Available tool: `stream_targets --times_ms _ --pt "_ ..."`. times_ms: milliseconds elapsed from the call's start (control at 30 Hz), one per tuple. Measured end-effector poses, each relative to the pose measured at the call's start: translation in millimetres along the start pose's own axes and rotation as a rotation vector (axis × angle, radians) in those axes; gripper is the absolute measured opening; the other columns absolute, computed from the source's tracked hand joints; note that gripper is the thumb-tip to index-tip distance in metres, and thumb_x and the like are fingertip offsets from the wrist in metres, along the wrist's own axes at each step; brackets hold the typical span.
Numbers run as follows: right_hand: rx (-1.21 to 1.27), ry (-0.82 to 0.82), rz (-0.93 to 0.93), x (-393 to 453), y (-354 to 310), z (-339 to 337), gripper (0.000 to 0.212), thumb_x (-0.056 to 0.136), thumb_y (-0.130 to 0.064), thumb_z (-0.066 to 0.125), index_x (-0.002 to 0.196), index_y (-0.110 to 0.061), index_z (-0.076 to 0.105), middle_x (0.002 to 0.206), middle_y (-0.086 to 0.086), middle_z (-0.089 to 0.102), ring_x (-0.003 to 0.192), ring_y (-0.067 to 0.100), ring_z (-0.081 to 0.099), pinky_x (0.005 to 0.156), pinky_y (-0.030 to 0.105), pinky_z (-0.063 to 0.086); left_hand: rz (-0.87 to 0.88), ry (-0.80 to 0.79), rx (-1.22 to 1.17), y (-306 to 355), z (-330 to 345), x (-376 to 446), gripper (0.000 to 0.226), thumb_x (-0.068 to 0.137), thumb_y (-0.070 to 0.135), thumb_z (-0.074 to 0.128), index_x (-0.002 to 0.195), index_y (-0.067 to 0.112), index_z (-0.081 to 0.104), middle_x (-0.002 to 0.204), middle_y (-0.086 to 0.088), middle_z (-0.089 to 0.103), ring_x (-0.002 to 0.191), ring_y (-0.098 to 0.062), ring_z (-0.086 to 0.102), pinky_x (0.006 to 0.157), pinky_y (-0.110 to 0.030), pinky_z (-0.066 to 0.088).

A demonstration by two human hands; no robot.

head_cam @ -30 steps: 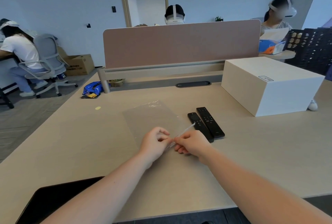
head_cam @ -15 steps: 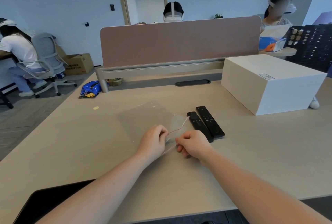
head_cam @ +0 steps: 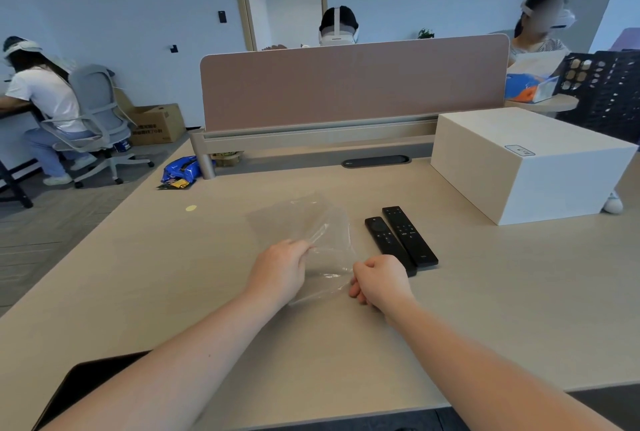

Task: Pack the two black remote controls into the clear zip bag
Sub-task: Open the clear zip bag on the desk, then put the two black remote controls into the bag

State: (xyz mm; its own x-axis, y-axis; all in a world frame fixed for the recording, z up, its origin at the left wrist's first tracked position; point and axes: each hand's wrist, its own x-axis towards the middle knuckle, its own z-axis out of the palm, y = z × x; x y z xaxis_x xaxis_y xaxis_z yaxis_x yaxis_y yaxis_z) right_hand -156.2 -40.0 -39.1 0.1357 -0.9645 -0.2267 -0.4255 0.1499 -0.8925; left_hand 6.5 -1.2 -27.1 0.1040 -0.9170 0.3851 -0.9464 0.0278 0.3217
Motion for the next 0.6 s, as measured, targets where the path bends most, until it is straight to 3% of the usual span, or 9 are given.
stream_targets --times_ms 167,267,367,467,533,600 --pt "0.007 -0.018 0.083 1.5 -2.5 -3.1 0.029 0.079 -0.009 0.039 0.059 -0.003 0.060 0.049 0.012 0.062 0.033 0.020 0.040 0.041 0.019 0.037 -0.002 0.036 0.006 -8.4 -13.8 7.7 0.041 0.086 0.001 0.049 0.117 0.023 0.063 0.090 -0.014 0.058 0.087 -0.036 0.060 0.070 -0.035 0.045" --pt "0.033 -0.064 0.166 3.4 -6.9 -8.5 0.027 0.078 -0.005 0.037 0.065 0.002 0.059 0.053 0.019 0.061 0.031 0.020 0.034 0.038 0.016 0.030 -0.040 0.127 -0.019 -14.8 -26.5 16.1 0.047 0.083 -0.006 0.047 0.123 0.017 0.060 0.099 -0.016 0.059 0.092 -0.036 0.059 0.075 -0.038 0.047" --pt "0.015 -0.113 0.232 3.3 -11.0 -13.5 0.029 0.081 -0.007 0.037 0.066 0.003 0.059 0.053 0.019 0.061 0.032 0.019 0.035 0.035 0.012 0.023 -0.147 0.206 -0.077 -22.8 -33.8 23.4 0.039 0.089 -0.002 0.045 0.124 0.010 0.059 0.106 -0.018 0.062 0.100 -0.037 0.058 0.078 -0.036 0.046" --pt "-0.041 -0.150 0.238 2.2 -14.3 -13.8 0.039 0.088 -0.017 0.036 0.061 0.000 0.058 0.052 0.016 0.063 0.033 0.020 0.038 0.035 0.014 0.024 -0.149 0.216 -0.125 -21.2 -35.6 21.6 0.030 0.092 0.005 0.049 0.118 0.008 0.063 0.109 -0.017 0.067 0.103 -0.035 0.060 0.082 -0.033 0.044" --pt "-0.128 -0.151 0.186 0.4 -14.8 -14.2 0.042 0.089 -0.026 0.039 0.060 -0.004 0.059 0.050 0.011 0.062 0.034 0.019 0.041 0.038 0.016 0.030 -0.085 0.198 -0.116 -16.9 -36.6 19.2 0.025 0.091 0.010 0.054 0.112 0.008 0.067 0.102 -0.016 0.070 0.097 -0.034 0.062 0.080 -0.033 0.046" --pt "-0.302 -0.019 -0.004 -1.6 -10.0 -17.8 0.045 0.091 -0.040 0.045 0.058 -0.011 0.056 0.051 0.003 0.059 0.042 0.018 0.049 0.044 0.020 0.036 0.024 0.170 -0.077 -12.3 -37.8 16.5 0.022 0.091 0.018 0.054 0.101 0.010 0.072 0.086 -0.014 0.070 0.084 -0.033 0.064 0.071 -0.033 0.048"
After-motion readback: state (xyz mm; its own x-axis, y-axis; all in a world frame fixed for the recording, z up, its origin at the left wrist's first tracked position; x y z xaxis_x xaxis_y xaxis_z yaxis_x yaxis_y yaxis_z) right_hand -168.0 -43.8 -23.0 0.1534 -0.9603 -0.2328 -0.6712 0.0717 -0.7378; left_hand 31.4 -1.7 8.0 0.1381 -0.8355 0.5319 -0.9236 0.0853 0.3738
